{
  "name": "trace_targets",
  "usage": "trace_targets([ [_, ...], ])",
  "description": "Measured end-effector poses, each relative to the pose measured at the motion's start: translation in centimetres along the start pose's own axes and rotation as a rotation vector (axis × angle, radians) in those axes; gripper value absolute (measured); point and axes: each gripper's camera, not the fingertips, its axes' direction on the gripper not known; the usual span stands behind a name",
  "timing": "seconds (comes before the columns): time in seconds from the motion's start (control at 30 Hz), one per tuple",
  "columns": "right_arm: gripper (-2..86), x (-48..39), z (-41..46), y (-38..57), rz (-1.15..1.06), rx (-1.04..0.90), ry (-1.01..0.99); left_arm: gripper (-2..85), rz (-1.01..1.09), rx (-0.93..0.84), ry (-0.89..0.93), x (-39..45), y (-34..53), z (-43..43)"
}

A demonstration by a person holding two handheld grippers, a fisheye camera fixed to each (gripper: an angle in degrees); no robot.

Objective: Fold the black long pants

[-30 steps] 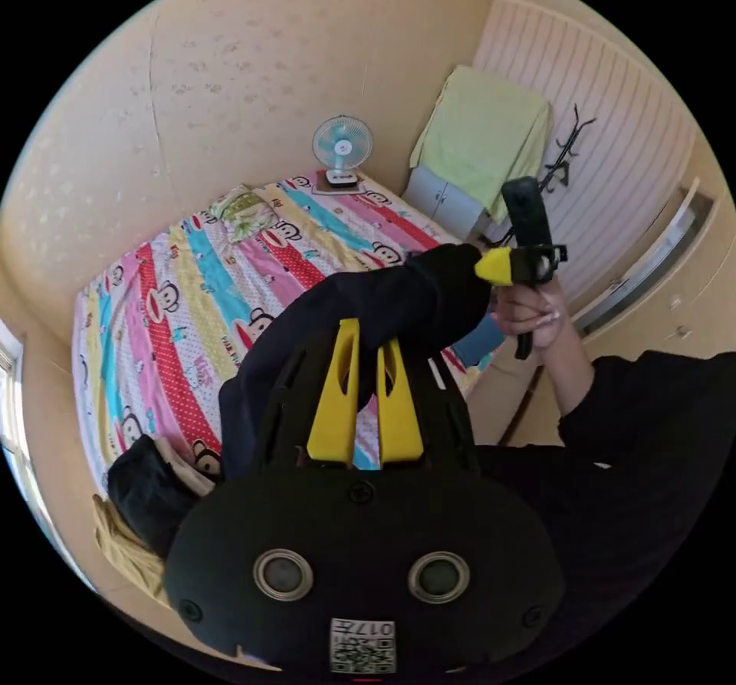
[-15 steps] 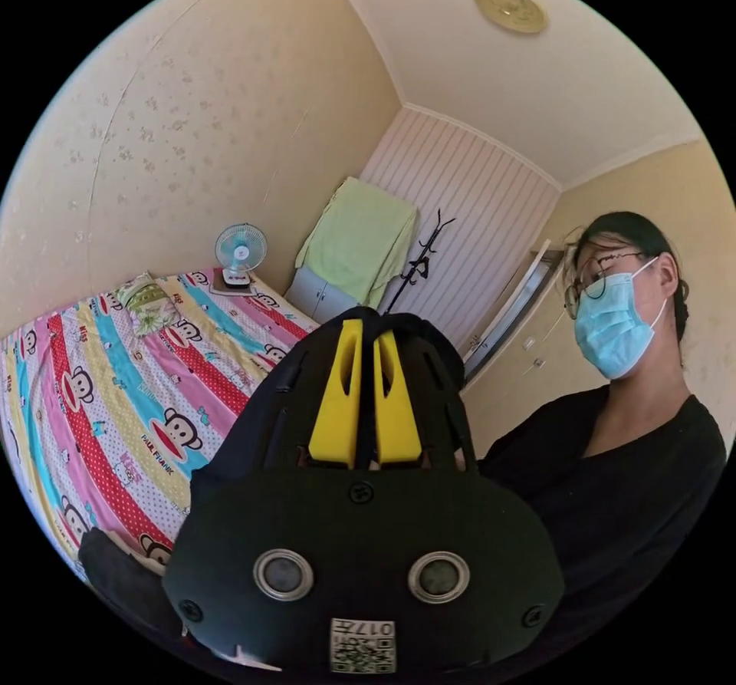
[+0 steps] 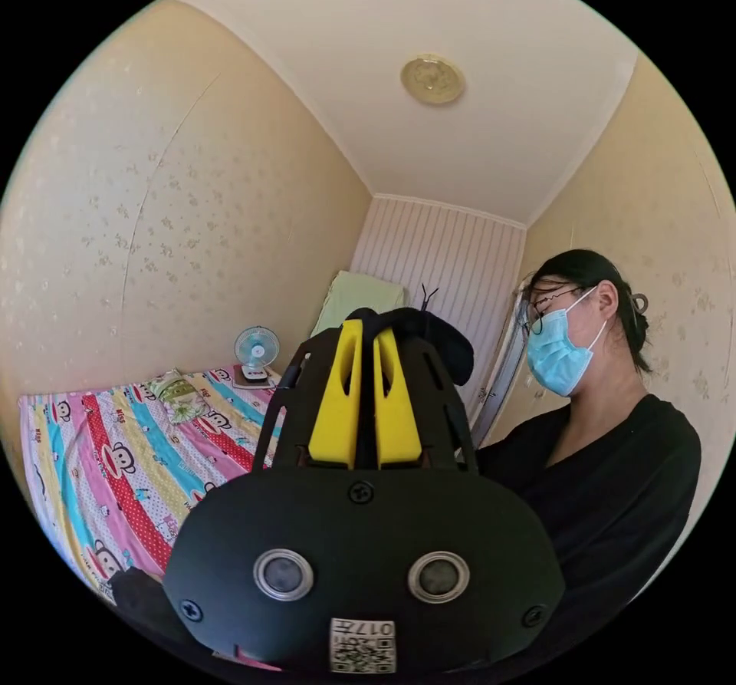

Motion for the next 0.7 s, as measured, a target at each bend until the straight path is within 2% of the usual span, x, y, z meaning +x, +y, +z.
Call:
trace_targets([
  [0.1, 4.9, -1.8, -0.1, -5.8, -0.079, 0.058, 0.029, -0.6, 0.117, 0.033, 0.048, 2.3, -1.8, -2.3],
  [0.2, 4.8, -3.7, 0.1, -10.5, -0.104, 0.112, 0.109, -0.4, 0.132, 0.080, 0.060, 3.2, -4.2, -4.3],
  [0.27, 4.8, -4.1, 1.3, -12.8, -0.118, 0.078, 0.194, -0.2, 0.107, 0.077, -0.010, 2.7, -5.9, -4.6],
  [0.37, 5.3, -0.9, 6.3, -15.7, -0.135, -0.088, 0.318, 0.6, 0.054, 0.004, -0.189, -2.0, -9.5, -2.8],
  [0.47, 6.7, 7.9, 15.1, -15.9, -0.141, -0.223, 0.402, 2.3, -0.106, -0.079, -0.398, -13.3, -13.6, 1.8],
  [0.53, 8.2, 17.9, 24.8, -13.4, -0.086, -0.414, 0.589, 6.3, -0.315, -0.205, -0.521, -26.9, -14.8, 7.0],
  [0.57, 8.1, 20.6, 26.9, -12.2, -0.047, -0.484, 0.609, 7.7, -0.397, -0.256, -0.565, -30.3, -14.2, 7.9],
  [0.6, 7.8, 25.3, 30.2, -9.3, 0.033, -0.694, 0.630, 9.3, -0.574, -0.388, -0.637, -36.3, -12.0, 9.2],
  [0.63, 7.0, 28.7, 31.6, -6.1, 0.136, -0.870, 0.654, 10.2, -0.704, -0.480, -0.636, -40.3, -8.8, 9.2],
  [0.7, 5.6, 30.4, 30.0, -1.8, 0.197, -0.846, 0.647, 9.8, -0.744, -0.511, -0.580, -42.8, -3.7, 8.0],
])
